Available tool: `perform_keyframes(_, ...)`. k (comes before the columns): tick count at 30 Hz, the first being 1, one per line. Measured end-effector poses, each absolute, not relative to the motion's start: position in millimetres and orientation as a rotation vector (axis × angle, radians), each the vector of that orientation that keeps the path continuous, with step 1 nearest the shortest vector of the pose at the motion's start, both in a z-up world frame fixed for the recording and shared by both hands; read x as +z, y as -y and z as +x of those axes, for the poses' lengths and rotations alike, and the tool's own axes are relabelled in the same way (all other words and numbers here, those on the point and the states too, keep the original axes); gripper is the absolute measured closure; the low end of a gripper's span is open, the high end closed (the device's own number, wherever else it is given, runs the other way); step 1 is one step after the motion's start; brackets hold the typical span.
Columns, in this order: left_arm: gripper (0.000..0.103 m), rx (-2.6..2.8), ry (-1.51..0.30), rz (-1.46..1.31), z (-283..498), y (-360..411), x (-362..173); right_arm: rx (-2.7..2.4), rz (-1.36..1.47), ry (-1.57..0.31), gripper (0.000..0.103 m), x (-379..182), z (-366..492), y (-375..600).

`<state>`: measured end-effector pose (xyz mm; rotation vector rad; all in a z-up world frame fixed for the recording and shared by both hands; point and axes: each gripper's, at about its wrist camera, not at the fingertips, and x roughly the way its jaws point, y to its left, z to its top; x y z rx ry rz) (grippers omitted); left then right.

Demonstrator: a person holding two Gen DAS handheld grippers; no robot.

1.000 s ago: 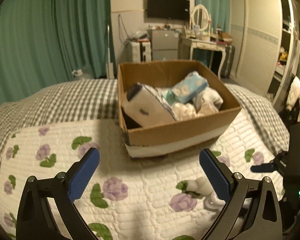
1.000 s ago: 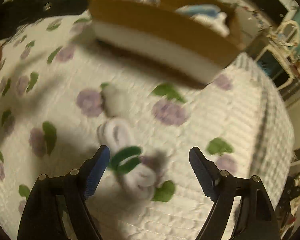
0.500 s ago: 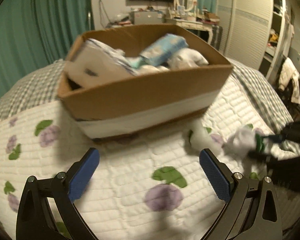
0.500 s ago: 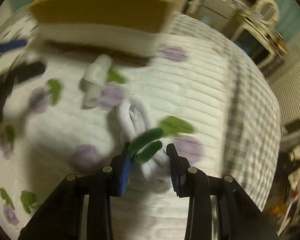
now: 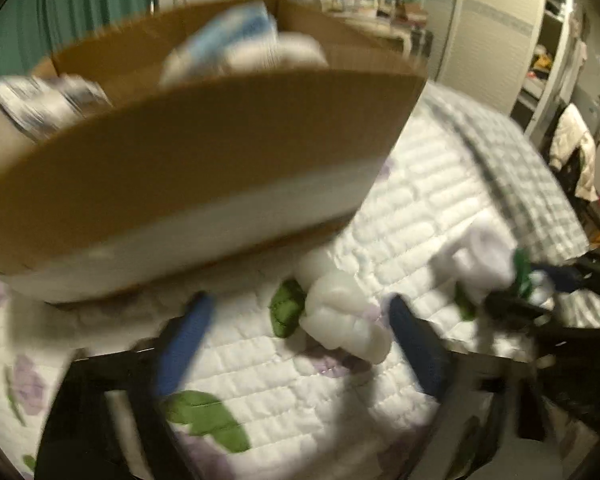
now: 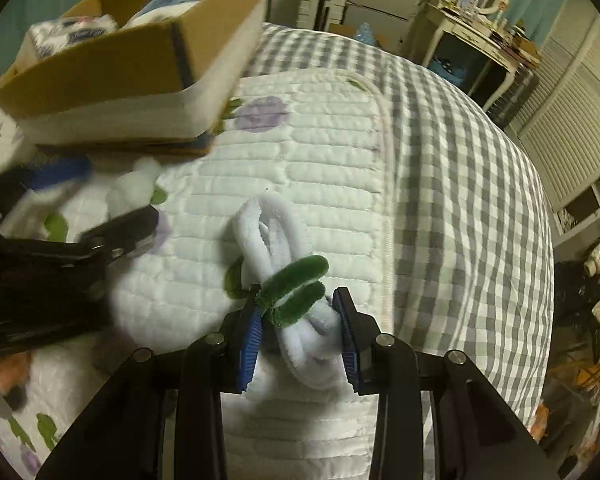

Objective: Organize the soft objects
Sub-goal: 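Grasp the white sock with left gripper while right gripper grasps the green-tied sock bundle, then carry both socks over the box with both grippers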

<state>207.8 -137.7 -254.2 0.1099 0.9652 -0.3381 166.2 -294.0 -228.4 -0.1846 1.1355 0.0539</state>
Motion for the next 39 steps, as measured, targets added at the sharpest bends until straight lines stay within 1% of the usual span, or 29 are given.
perform_keyframes(1, 0.033, -0.345, -0.980, 0.103, 209.2, 138.8, -259.4, 0.049, -0.175, -1.131, 0.069, -227.3, 166.2, 296.0)
perform_keyframes(3, 0.033, -0.342, -0.950, 0.126, 205.8, 141.4, -261.8, 0.047, -0.161, -1.126, 0.069, -225.9, 166.4, 299.5)
perform_keyframes(5, 0.046, -0.349, -0.934, 0.141, 202.5, 143.3, -261.4, 0.049, -0.153, -1.123, 0.069, -227.3, 165.0, 302.2)
perform_keyframes(7, 0.073, -0.376, -0.925, 0.134, 197.5, 143.4, -259.2, 0.056, -0.144, -1.117, 0.069, -226.6, 164.9, 302.3)
perform_keyframes(10, 0.075, -0.377, -0.885, 0.162, 186.4, 143.9, -253.1, 0.078, -0.118, -1.104, 0.069, -224.6, 167.7, 305.1)
perform_keyframes(19, 0.076, -0.337, -0.860, 0.132, 161.4, 115.1, -227.7, 0.150, -0.099, -1.045, 0.069, -201.5, 154.9, 281.6)
perform_keyframes(25, 0.075, -0.272, -0.830, 0.085, 136.7, 84.9, -199.5, 0.220, -0.104, -1.002, 0.069, -177.2, 145.7, 252.6)
perform_keyframes(32, 0.075, -0.229, -0.748, 0.021, 107.9, 55.3, -167.2, 0.257, -0.107, -0.938, 0.069, -154.0, 129.4, 219.7)
perform_keyframes(39, 0.075, -0.224, -0.649, 0.000, 90.5, 31.8, -127.3, 0.285, -0.122, -0.851, 0.069, -117.2, 104.5, 200.2)
